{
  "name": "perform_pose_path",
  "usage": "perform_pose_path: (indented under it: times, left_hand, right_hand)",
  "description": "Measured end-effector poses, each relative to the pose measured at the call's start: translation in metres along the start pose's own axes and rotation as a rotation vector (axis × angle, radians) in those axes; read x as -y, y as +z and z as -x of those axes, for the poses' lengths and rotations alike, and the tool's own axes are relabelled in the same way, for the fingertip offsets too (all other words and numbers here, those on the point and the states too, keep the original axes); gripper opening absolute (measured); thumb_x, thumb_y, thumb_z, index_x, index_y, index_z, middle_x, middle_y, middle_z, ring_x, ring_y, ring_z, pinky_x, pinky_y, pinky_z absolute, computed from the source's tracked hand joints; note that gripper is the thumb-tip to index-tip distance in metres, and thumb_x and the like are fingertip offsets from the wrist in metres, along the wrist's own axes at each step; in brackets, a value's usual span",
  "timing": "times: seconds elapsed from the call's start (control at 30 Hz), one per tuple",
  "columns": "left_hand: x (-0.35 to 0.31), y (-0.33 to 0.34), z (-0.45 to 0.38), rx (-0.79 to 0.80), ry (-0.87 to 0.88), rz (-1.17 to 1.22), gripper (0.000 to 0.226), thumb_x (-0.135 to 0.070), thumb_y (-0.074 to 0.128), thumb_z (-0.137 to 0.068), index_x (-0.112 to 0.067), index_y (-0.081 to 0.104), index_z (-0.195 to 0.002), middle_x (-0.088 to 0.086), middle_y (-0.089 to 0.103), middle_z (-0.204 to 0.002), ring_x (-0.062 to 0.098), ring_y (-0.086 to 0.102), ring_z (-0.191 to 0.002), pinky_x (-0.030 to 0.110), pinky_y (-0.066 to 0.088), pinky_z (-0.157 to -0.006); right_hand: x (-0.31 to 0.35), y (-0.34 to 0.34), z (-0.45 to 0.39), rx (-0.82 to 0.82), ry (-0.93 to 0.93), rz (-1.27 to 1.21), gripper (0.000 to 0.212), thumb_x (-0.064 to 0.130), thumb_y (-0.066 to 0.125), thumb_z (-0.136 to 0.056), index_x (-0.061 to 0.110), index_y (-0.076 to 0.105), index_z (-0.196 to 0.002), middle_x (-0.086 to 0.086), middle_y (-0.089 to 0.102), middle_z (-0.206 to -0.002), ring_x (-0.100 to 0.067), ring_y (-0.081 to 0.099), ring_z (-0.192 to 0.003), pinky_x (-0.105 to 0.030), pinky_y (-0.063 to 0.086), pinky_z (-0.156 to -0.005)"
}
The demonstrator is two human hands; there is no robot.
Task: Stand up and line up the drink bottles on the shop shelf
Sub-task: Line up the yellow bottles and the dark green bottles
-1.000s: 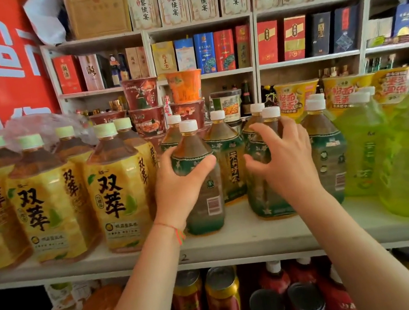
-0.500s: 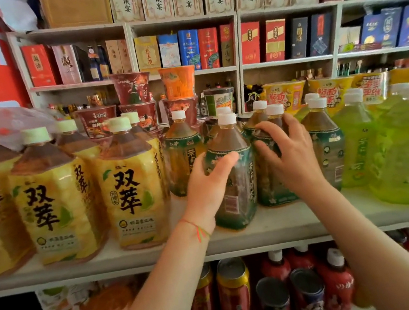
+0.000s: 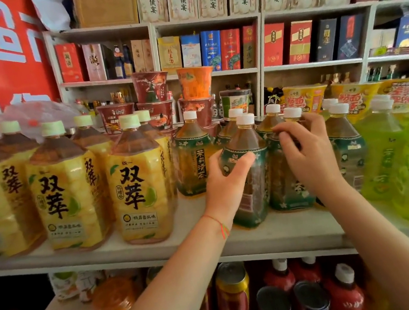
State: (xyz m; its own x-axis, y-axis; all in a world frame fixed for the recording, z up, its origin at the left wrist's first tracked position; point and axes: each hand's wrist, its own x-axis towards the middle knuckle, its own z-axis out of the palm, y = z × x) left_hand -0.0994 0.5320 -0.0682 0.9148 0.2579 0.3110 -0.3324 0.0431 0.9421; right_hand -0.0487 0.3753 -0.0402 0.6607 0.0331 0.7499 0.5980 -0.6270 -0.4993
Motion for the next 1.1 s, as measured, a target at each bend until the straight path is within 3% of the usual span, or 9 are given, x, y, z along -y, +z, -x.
perform_pose_path:
  times: [0.23,0.33,0.47,0.57,0.67,0.77,0.83,0.93,1.1]
  left_hand:
    - [0.007,0.026,-0.003,-0.093,0.017,-0.029,0.069,-0.067,0.07,-0.057,-0.041,0.047,-0.116,-0.005,0.058,-0.127,0.01,0.06,-0.112,0.035,0.054,-0.094]
    - [0.016,0.046,0.003,-0.149,0.059,-0.149,0.081,-0.065,0.07,-0.067,-0.033,0.04,-0.136,-0.004,0.049,-0.137,0.016,0.05,-0.127,0.045,0.046,-0.107]
    - [0.023,0.068,0.013,-0.169,0.073,-0.247,0.084,-0.049,0.062,-0.091,-0.027,0.016,-0.158,-0.006,0.027,-0.158,0.018,0.024,-0.147,0.046,0.023,-0.123]
    - [0.02,0.059,0.01,-0.131,0.091,-0.185,0.071,-0.06,0.046,-0.09,-0.025,0.034,-0.15,-0.004,0.043,-0.148,0.017,0.035,-0.14,0.048,0.029,-0.119]
    - [0.006,0.031,0.003,-0.264,0.212,-0.357,0.029,-0.037,0.039,-0.104,-0.019,0.056,-0.118,-0.006,0.054,-0.118,0.015,0.044,-0.121,0.038,0.035,-0.109]
    - [-0.008,-0.008,-0.026,-0.476,0.365,-0.665,0.029,-0.016,0.048,-0.097,-0.015,0.054,-0.126,0.006,0.047,-0.136,0.021,0.038,-0.132,0.042,0.032,-0.115]
    - [-0.016,-0.022,-0.05,-0.411,0.318,-0.87,0.047,-0.013,0.047,-0.096,-0.018,0.044,-0.142,0.014,0.027,-0.159,0.03,0.019,-0.149,0.047,0.019,-0.124]
    - [-0.022,-0.028,-0.081,-0.299,0.235,-1.088,0.053,-0.022,0.042,-0.101,-0.025,0.034,-0.153,0.018,0.012,-0.166,0.038,0.004,-0.153,0.049,0.007,-0.125]
    - [-0.021,-0.028,-0.106,-0.317,0.161,-1.15,0.047,-0.03,0.046,-0.098,-0.027,0.047,-0.145,0.021,0.036,-0.148,0.041,0.031,-0.136,0.048,0.024,-0.117]
  right_hand:
    - [-0.012,-0.004,-0.007,-0.004,-0.005,0.082,0.024,0.028,0.057,-0.099,0.026,0.063,-0.123,-0.009,0.033,-0.147,-0.032,0.035,-0.135,-0.044,0.035,-0.108]
    - [-0.011,-0.006,-0.009,-0.061,0.04,0.018,0.022,0.027,0.051,-0.102,0.022,0.066,-0.118,-0.008,0.038,-0.143,-0.029,0.035,-0.133,-0.037,0.029,-0.106]
    - [-0.002,-0.007,-0.009,-0.068,0.157,-0.053,0.037,0.045,0.041,-0.103,0.022,0.067,-0.114,-0.009,0.037,-0.148,-0.028,0.029,-0.141,-0.049,0.026,-0.115]
    - [0.001,-0.001,-0.008,-0.059,0.134,0.112,0.05,0.057,0.046,-0.097,0.024,0.053,-0.134,-0.014,0.026,-0.158,-0.032,0.017,-0.148,-0.051,0.018,-0.118]
    - [0.009,0.011,-0.004,-0.157,-0.002,0.204,0.06,0.056,0.051,-0.095,0.023,0.04,-0.144,-0.018,0.017,-0.161,-0.035,0.009,-0.151,-0.052,0.013,-0.121]
    - [0.022,0.025,-0.001,-0.155,-0.207,0.249,0.056,0.05,0.051,-0.095,0.028,0.041,-0.146,-0.019,0.026,-0.158,-0.037,0.018,-0.149,-0.051,0.014,-0.121]
    - [0.029,0.037,-0.001,-0.077,-0.273,0.324,0.053,0.048,0.052,-0.094,0.031,0.045,-0.143,-0.021,0.04,-0.147,-0.038,0.039,-0.137,-0.052,0.03,-0.114]
    - [0.031,0.042,-0.001,-0.088,-0.259,0.295,0.038,0.041,0.055,-0.09,0.023,0.064,-0.123,-0.015,0.054,-0.112,-0.031,0.057,-0.094,-0.042,0.053,-0.08]
    - [0.027,0.042,-0.002,-0.113,-0.268,0.291,0.036,0.042,0.055,-0.088,0.021,0.068,-0.114,-0.009,0.049,-0.095,-0.024,0.051,-0.074,-0.029,0.043,-0.06]
